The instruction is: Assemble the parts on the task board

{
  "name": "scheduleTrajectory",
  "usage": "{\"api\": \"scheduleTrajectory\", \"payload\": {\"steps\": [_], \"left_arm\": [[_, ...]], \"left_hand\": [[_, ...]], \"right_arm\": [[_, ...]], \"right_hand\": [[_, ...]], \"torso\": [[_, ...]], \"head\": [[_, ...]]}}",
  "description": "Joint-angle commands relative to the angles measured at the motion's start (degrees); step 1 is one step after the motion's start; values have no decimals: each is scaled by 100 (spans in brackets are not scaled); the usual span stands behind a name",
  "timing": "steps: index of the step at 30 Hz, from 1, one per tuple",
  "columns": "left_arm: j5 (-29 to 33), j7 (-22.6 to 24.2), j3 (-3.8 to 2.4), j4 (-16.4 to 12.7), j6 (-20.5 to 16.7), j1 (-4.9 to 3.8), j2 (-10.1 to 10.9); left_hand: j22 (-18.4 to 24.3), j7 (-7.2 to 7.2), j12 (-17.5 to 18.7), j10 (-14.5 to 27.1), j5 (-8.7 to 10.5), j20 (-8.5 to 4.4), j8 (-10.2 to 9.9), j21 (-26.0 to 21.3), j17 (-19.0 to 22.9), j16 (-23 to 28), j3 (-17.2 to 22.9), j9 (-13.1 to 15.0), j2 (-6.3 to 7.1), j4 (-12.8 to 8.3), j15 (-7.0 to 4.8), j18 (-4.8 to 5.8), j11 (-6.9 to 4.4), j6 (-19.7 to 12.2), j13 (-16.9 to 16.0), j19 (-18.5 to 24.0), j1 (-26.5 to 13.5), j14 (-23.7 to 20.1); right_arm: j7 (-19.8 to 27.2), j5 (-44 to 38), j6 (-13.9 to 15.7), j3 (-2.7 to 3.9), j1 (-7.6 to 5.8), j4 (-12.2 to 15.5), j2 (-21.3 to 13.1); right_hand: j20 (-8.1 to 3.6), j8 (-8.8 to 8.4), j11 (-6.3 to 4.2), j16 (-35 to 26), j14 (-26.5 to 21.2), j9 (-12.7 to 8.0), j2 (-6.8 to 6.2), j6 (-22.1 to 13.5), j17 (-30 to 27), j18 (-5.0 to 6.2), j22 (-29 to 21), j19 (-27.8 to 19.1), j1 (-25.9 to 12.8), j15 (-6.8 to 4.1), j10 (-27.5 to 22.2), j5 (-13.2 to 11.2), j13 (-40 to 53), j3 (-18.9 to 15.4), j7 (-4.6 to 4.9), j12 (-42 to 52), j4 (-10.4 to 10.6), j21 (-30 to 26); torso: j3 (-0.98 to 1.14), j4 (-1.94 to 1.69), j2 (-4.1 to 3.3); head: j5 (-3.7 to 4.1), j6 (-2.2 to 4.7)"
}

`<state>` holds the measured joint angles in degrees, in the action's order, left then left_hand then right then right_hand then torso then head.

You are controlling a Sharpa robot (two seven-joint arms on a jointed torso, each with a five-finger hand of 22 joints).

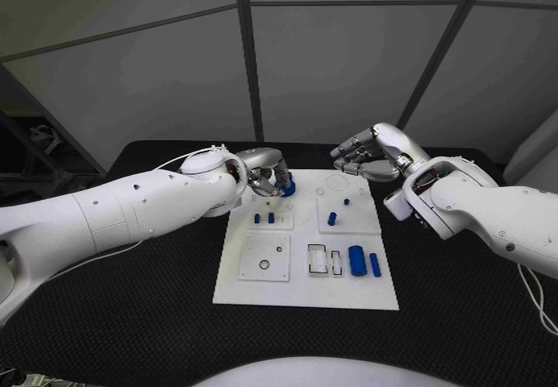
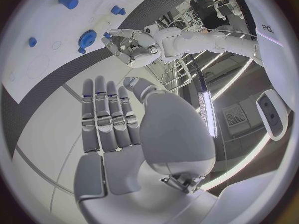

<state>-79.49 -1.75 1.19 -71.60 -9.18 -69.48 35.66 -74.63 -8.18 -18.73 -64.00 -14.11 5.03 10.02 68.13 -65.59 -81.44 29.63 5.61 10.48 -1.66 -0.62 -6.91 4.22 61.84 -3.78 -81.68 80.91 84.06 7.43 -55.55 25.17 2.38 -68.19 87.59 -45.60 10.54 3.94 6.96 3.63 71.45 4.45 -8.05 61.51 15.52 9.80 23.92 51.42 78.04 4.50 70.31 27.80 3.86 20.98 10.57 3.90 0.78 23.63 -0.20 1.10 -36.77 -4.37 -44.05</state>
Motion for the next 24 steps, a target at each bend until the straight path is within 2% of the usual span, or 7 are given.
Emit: {"api": "scheduleTrajectory", "payload": {"steps": [1,4,7,12,16,19,24], "left_arm": [[131,-34,-12,-41,34,-4,75],[154,-69,-8,-45,90,-1,157],[165,-102,5,-59,137,13,262],[171,-129,21,-88,175,42,364],[172,-141,27,-95,210,66,387],[173,-174,30,-102,249,94,394],[173,-196,31,-92,286,128,398]], "left_hand": [[-6,9,37,-51,24,14,-34,24,4,-30,33,-7,31,16,26,189,-1,37,-9,-18,-67,101],[-12,11,53,-60,26,15,-41,30,8,-30,32,-10,34,22,26,190,-1,42,-9,-20,-89,101],[-12,12,66,-66,29,16,-46,27,9,-31,29,-12,40,24,26,189,-2,46,-9,-19,-105,100],[-12,14,75,-72,30,16,-50,25,10,-31,27,-13,45,26,26,188,-3,49,-10,-18,-116,100],[-17,17,83,-79,30,17,-53,31,11,-31,25,-14,48,27,25,190,-5,53,-11,-20,-125,100],[-17,19,86,-84,30,17,-54,29,13,-31,25,-14,49,27,25,189,-7,57,-11,-19,-128,100],[-18,20,88,-86,30,16,-54,31,13,-31,26,-14,49,25,24,189,-8,59,-12,-19,-127,100]], "right_arm": [[38,-14,-17,4,-7,1,-4],[37,-14,-17,4,-7,-1,-5],[36,-14,-17,4,-7,-3,-8],[34,-14,-18,3,-7,-6,-9],[33,-14,-20,3,-7,-7,-6],[30,-14,-21,3,-7,-8,-3],[27,-14,-19,3,-7,-7,-7]], "right_hand": [[3,6,2,5,-42,5,17,29,-6,44,9,37,33,-3,-45,-6,-9,-2,14,-11,-16,-6],[3,6,2,5,-42,5,17,29,-6,44,9,37,33,-3,-45,-6,-9,-2,14,-11,-16,-6],[3,6,2,5,-42,5,17,29,-6,44,9,37,33,-3,-45,-6,-9,-2,14,-11,-16,-6],[3,6,2,5,-42,5,17,29,-6,44,9,37,33,-3,-45,-6,-9,-2,14,-11,-16,-6],[3,6,2,5,-42,5,17,29,-6,44,9,37,33,-3,-45,-6,-9,-2,14,-11,-16,-6],[3,6,0,5,-41,5,22,31,-12,44,11,35,29,-3,-44,-1,-8,-5,12,-10,-16,-6],[3,6,0,5,-41,5,22,31,-12,44,11,35,29,-3,-44,-1,-8,-5,12,-10,-16,-6]], "torso": [[6,2,-1],[7,-1,2],[-1,1,-5],[4,3,-4],[-1,6,-11],[2,17,-10],[3,14,-10]], "head": [[-6,-8],[-7,-7],[-11,-7],[-16,-12],[-24,-3],[-40,-24],[-35,-28]]}}
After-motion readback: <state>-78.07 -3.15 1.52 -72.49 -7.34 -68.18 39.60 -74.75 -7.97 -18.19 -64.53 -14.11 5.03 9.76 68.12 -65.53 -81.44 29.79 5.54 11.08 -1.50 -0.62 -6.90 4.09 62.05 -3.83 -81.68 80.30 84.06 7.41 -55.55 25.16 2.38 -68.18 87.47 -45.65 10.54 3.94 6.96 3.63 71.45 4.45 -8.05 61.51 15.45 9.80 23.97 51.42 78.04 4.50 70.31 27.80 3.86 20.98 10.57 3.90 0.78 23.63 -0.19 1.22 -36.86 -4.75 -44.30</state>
